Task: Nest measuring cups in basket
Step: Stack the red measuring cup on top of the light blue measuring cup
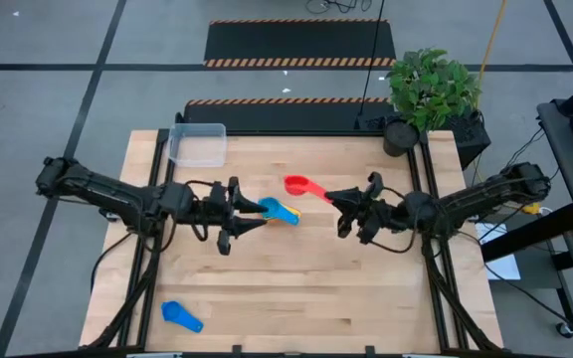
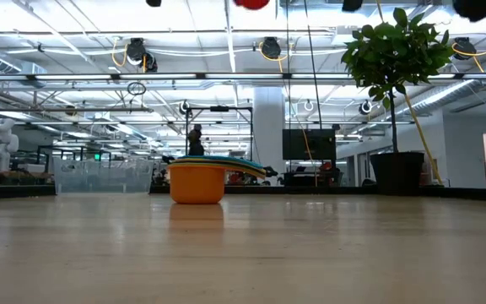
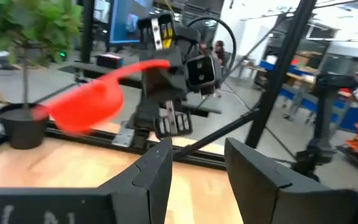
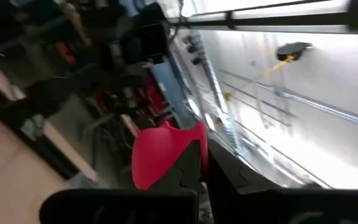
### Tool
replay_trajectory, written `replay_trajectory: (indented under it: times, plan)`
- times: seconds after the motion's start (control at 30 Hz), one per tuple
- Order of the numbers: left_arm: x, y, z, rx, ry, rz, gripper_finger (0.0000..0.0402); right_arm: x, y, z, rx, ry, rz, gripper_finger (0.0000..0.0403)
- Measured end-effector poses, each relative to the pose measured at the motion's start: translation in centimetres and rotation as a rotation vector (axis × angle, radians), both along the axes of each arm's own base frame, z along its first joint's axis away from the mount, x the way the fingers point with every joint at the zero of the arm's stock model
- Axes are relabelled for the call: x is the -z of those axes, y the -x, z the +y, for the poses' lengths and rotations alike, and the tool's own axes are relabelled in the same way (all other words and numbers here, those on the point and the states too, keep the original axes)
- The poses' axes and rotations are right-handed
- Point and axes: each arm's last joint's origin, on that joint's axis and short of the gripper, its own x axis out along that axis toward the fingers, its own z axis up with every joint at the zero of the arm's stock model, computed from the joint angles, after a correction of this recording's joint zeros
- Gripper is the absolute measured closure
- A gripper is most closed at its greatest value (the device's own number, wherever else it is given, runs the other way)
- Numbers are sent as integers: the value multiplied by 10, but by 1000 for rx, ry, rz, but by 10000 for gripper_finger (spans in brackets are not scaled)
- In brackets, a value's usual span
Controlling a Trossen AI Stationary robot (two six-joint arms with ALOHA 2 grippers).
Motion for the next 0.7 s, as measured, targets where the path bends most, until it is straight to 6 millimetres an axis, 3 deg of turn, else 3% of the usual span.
replay_trajectory:
  times: [0.53, 0.7]
  plan:
    - [-4, 13, 7, -161, -82, 39, 254, 56, -25, -52, -335, -93, 192, 403]
    - [-5, 13, 6, -156, -71, 33, 254, 82, -43, -58, -295, -86, 237, 403]
